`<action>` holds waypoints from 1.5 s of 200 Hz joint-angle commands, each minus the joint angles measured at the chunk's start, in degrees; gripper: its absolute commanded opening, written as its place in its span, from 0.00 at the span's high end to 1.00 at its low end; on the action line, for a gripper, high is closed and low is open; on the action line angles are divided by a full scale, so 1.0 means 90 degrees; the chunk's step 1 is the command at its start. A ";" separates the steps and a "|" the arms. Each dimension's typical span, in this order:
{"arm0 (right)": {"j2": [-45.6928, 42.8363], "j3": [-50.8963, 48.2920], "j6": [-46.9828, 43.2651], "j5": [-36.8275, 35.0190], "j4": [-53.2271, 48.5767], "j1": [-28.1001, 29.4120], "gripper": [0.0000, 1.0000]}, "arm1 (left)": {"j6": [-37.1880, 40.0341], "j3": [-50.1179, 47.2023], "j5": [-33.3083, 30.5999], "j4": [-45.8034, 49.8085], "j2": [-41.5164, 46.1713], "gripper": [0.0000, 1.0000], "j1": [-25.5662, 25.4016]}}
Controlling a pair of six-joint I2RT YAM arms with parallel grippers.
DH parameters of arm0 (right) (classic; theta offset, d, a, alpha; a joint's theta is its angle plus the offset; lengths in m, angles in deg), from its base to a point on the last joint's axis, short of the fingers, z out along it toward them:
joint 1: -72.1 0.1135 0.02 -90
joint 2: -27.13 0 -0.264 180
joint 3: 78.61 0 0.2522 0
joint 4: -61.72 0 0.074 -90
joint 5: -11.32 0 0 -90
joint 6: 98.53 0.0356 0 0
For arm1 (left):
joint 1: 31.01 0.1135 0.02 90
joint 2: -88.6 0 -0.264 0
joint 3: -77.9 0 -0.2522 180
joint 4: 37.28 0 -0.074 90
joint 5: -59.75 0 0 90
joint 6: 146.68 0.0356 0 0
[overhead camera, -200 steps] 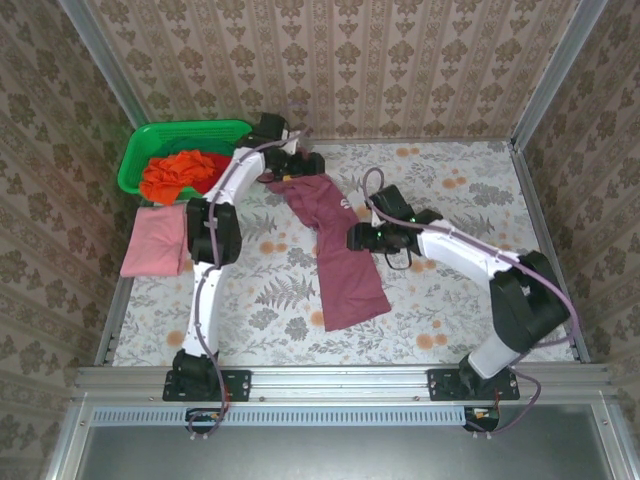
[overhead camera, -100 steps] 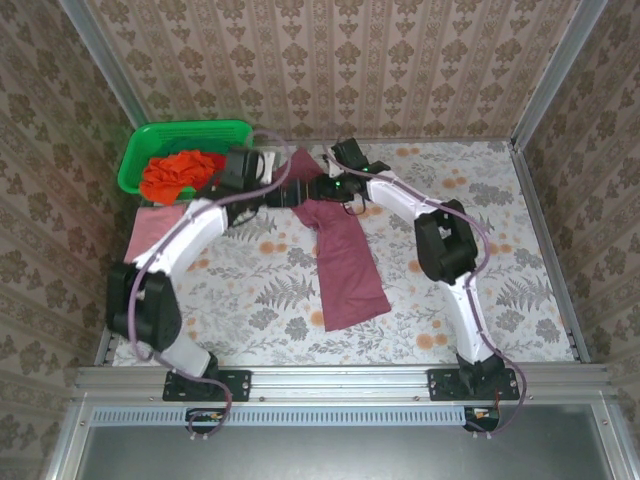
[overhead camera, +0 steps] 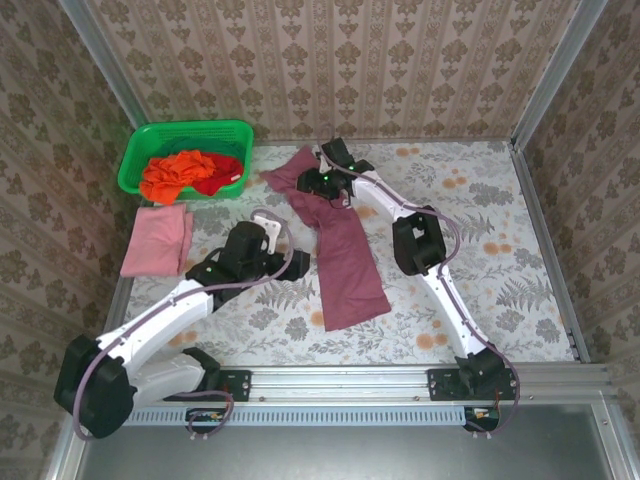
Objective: Fold and stack the t-shirts
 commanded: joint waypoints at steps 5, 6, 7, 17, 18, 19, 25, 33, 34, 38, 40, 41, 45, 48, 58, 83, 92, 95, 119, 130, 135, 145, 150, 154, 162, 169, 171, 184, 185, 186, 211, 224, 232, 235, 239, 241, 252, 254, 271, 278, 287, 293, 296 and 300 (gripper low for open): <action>0.0058 0.0094 0.0190 -0.0867 -0.0988 -0.0423 0.45 | 0.0311 -0.0125 -0.0183 -0.0343 0.0393 0.00 -0.0016; 0.0050 0.0084 0.0191 -0.0885 -0.1005 -0.0435 0.45 | 0.0321 -0.0125 -0.0176 -0.0338 0.0409 0.00 -0.0016; 0.0036 0.0078 0.0191 -0.0899 -0.1018 -0.0446 0.45 | 0.0326 -0.0125 -0.0178 -0.0340 0.0417 0.00 -0.0016; -0.0091 -0.0140 0.0191 -0.1030 -0.1050 -0.0560 0.44 | 0.0436 -0.0117 -0.0170 -0.0315 0.0476 0.00 -0.0017; -0.0108 -0.0175 0.0191 -0.1040 -0.1046 -0.0567 0.44 | 0.0447 -0.0116 -0.0165 -0.0309 0.0480 0.00 -0.0016; -0.0126 -0.0207 0.0191 -0.1045 -0.1034 -0.0581 0.44 | 0.0458 -0.0116 -0.0162 -0.0306 0.0481 0.00 -0.0016; -0.0228 -0.0403 0.0196 -0.1067 -0.0933 -0.0649 0.44 | 0.0518 -0.0113 -0.0161 -0.0284 0.0492 0.00 -0.0007; -0.0354 -0.0655 0.0225 -0.1079 -0.0797 -0.0748 0.44 | 0.0573 -0.0121 -0.0142 -0.0259 0.0485 0.00 -0.0006; -0.0376 -0.0682 0.0232 -0.1079 -0.0773 -0.0759 0.44 | 0.0584 -0.0118 -0.0141 -0.0256 0.0484 0.00 -0.0006; -0.0435 -0.0792 0.0239 -0.1079 -0.0699 -0.0799 0.44 | 0.0603 -0.0121 -0.0148 -0.0240 0.0476 0.00 -0.0014; -0.0468 -0.0834 0.0245 -0.1084 -0.0665 -0.0826 0.44 | 0.0605 -0.0119 -0.0150 -0.0231 0.0469 0.00 -0.0010; -0.0477 -0.0864 0.0242 -0.1086 -0.0648 -0.0837 0.44 | 0.0605 -0.0122 -0.0155 -0.0228 0.0461 0.00 -0.0013; -0.0517 -0.0929 0.0242 -0.1104 -0.0603 -0.0871 0.44 | 0.0605 -0.0125 -0.0176 -0.0215 0.0463 0.00 -0.0010; -0.0537 -0.0962 0.0240 -0.1132 -0.0585 -0.0898 0.44 | 0.0605 -0.0140 -0.0184 -0.0215 0.0455 0.00 -0.0014; -0.0569 -0.0970 0.0190 -0.1223 -0.0592 -0.0996 0.43 | 0.0575 -0.0213 -0.0116 -0.0310 0.0455 0.00 -0.0029; -0.0516 -0.0918 0.0109 -0.0980 -0.0422 -0.1208 0.42 | 0.0506 -0.0396 0.0059 -0.0547 0.0372 0.00 -0.0122; -0.0495 -0.0890 0.0096 -0.0753 -0.0300 -0.1257 0.41 | 0.0513 -0.0418 0.0089 -0.0588 0.0299 0.00 -0.0173; -0.0497 -0.0873 0.0079 -0.0668 -0.0260 -0.1267 0.40 | 0.0521 -0.0434 0.0093 -0.0593 0.0282 0.00 -0.0196; -0.0717 -0.0784 -0.0407 -0.0239 -0.0155 -0.1295 0.34 | 0.0515 -0.0379 0.0085 -0.0621 0.0094 0.00 -0.0259; -0.1042 -0.1043 -0.0663 -0.0158 0.0079 -0.1286 0.31 | 0.0488 -0.0318 0.0072 -0.0631 0.0043 0.00 -0.0226; -0.1252 -0.1248 -0.0754 -0.0103 0.0225 -0.1278 0.31 | 0.0495 -0.0281 0.0114 -0.0625 0.0015 0.00 -0.0191; -0.1704 -0.1802 -0.0982 0.0005 0.0541 -0.1285 0.29 | 0.0552 -0.0213 0.0342 -0.0615 -0.0045 0.00 -0.0054; -0.1956 -0.2056 -0.1079 0.0039 0.0695 -0.1283 0.28 | 0.0621 -0.0182 0.0529 -0.0615 -0.0080 0.00 0.0038; -0.2220 -0.2380 -0.1136 0.0065 0.0835 -0.1280 0.28 | 0.0684 -0.0153 0.0648 -0.0615 -0.0097 0.00 0.0097; -0.2673 -0.2940 -0.1280 0.0109 0.1163 -0.1279 0.27 | 0.0879 -0.0080 0.0797 -0.0563 -0.0122 0.00 0.0192; -0.3096 -0.3599 -0.1423 0.0135 0.1443 -0.1274 0.26 | 0.1089 -0.0003 0.0862 -0.0453 -0.0115 0.00 0.0244; -0.3218 -0.3775 -0.1467 0.0135 0.1530 -0.1269 0.25 | 0.1146 0.0017 0.0869 -0.0416 -0.0108 0.00 0.0259; -0.4024 -0.4889 -0.1846 0.0137 0.2007 -0.1268 0.24 | 0.1515 0.0179 0.0935 -0.0178 -0.0029 0.00 0.0324; -0.4086 -0.4977 -0.1882 0.0139 0.2036 -0.1268 0.23 | 0.1534 0.0188 0.0939 -0.0157 -0.0022 0.00 0.0330; -0.4136 -0.5059 -0.1915 0.0136 0.2064 -0.1268 0.23 | 0.1572 0.0207 0.0946 -0.0132 -0.0014 0.00 0.0333; -0.5602 -0.6904 -0.2807 -0.0195 0.2357 -0.1266 0.21 | 0.2610 0.0549 0.1279 0.0379 0.0253 0.00 0.0356; -0.6384 -0.7758 -0.3297 -0.0300 0.2398 -0.1240 0.19 | 0.3091 0.0633 0.1461 0.0575 0.0452 0.00 0.0354; -0.6862 -0.8246 -0.3695 -0.0268 0.2393 -0.1203 0.18 | 0.3390 0.0699 0.1601 0.0793 0.0575 0.00 0.0353; -0.7026 -0.8439 -0.3865 -0.0258 0.2382 -0.1176 0.17 | 0.3523 0.0723 0.1657 0.0883 0.0618 0.00 0.0353; -0.7230 -0.8668 -0.4054 -0.0299 0.2356 -0.1114 0.17 | 0.3703 0.0758 0.1768 0.1000 0.0682 0.00 0.0347; -0.7347 -0.8755 -0.4139 -0.0337 0.2332 -0.1085 0.17 | 0.3799 0.0772 0.1819 0.1088 0.0711 0.00 0.0353; -0.7966 -0.9325 -0.4540 -0.0572 0.2154 -0.0858 0.16 | 0.4302 0.0780 0.2092 0.1432 0.0902 0.00 0.0345; -0.8105 -0.9413 -0.4622 -0.0586 0.2101 -0.0821 0.16 | 0.4371 0.0782 0.2134 0.1491 0.0942 0.00 0.0348; -0.9031 -1.0078 -0.5455 -0.0606 0.1644 -0.0236 0.15 | 0.5028 0.0652 0.2395 0.1880 0.1275 0.00 0.0348; -0.9365 -1.0384 -0.5874 -0.0617 0.1525 0.0076 0.16 | 0.5172 0.0560 0.2420 0.1878 0.1383 0.00 0.0306; -0.9744 -1.0715 -0.6405 -0.0665 0.1359 0.0492 0.16 | 0.5247 0.0465 0.2580 0.1837 0.1492 0.00 0.0283; -0.9966 -1.0890 -0.6690 -0.0696 0.1233 0.0784 0.16 | 0.5276 0.0440 0.2715 0.1856 0.1532 0.00 0.0289; -1.0058 -1.0958 -0.6790 -0.0718 0.1159 0.0909 0.16 | 0.5294 0.0440 0.2757 0.1887 0.1537 0.00 0.0296; -1.0155 -1.1025 -0.6900 -0.0743 0.1064 0.1073 0.17 | 0.5316 0.0454 0.2810 0.1935 0.1543 0.00 0.0297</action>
